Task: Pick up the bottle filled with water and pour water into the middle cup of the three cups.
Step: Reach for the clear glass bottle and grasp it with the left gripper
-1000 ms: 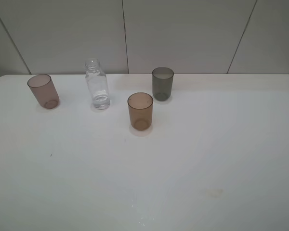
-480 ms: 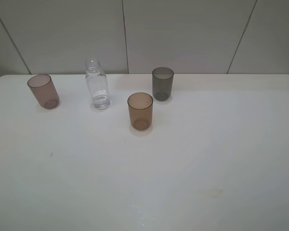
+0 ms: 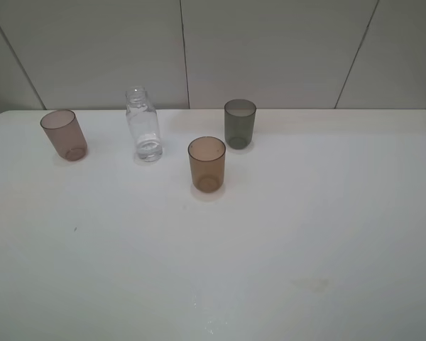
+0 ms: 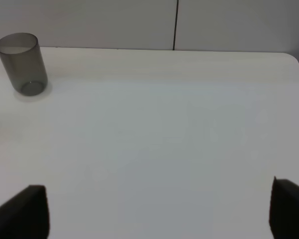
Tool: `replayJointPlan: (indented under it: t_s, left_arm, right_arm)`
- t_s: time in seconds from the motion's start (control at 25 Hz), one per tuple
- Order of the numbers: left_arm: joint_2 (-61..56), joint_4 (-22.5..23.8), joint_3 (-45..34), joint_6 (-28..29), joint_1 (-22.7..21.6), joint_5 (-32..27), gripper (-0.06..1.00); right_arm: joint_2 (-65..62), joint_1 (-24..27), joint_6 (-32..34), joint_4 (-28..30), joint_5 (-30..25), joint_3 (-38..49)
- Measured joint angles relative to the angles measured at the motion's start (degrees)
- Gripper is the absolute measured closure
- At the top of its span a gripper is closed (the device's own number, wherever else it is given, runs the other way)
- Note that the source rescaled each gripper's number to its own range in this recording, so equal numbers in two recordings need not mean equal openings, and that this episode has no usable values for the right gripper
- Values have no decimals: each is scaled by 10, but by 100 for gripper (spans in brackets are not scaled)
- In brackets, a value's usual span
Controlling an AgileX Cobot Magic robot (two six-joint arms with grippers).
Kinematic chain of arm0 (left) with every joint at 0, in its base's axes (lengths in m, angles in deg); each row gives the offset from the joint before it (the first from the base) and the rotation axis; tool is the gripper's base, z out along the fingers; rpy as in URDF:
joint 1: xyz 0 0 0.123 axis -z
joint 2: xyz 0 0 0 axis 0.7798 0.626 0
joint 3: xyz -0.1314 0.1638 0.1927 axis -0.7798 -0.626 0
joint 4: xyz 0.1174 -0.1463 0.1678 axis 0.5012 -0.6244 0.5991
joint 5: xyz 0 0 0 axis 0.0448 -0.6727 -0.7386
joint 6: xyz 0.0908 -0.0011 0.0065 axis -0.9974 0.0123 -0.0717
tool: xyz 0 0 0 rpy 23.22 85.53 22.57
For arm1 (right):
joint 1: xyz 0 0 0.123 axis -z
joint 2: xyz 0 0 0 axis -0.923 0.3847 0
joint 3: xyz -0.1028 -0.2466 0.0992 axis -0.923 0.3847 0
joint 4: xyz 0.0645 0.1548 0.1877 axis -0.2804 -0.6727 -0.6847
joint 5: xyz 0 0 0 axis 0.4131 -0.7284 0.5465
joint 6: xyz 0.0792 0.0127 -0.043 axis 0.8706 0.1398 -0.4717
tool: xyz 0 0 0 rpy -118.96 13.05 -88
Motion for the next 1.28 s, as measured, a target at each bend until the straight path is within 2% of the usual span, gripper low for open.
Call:
replayJointPlan:
  t_s: [0.16, 0.4, 0.64, 0.76, 0.96, 1.08, 1.16, 1.28]
  left_arm:
    - [2, 3, 6, 2, 22, 16, -6]
    - [82, -17, 12, -2, 71, 186, -6]
    - [271, -35, 12, -11, 77, 342, -6]
    - [371, -62, 12, -22, 78, 406, -6]
    - [511, -90, 12, -73, 80, 472, -6]
    - [589, -103, 11, -86, 83, 530, -6]
    - [638, -102, 2, -88, 91, 590, -6]
    - [702, -76, -20, -88, 138, 694, -6]
  right_arm:
    - [0, 0, 0, 0, 0, 0]
    - [0, 0, 0, 0, 0, 0]
    - [0, 0, 0, 0, 0, 0]
    - [0, 0, 0, 0, 0, 0]
    - [0, 0, 0, 0, 0, 0]
    - [0, 0, 0, 0, 0, 0]
    - [0, 0, 0, 0, 0, 0]
    - [0, 0, 0, 0, 0, 0]
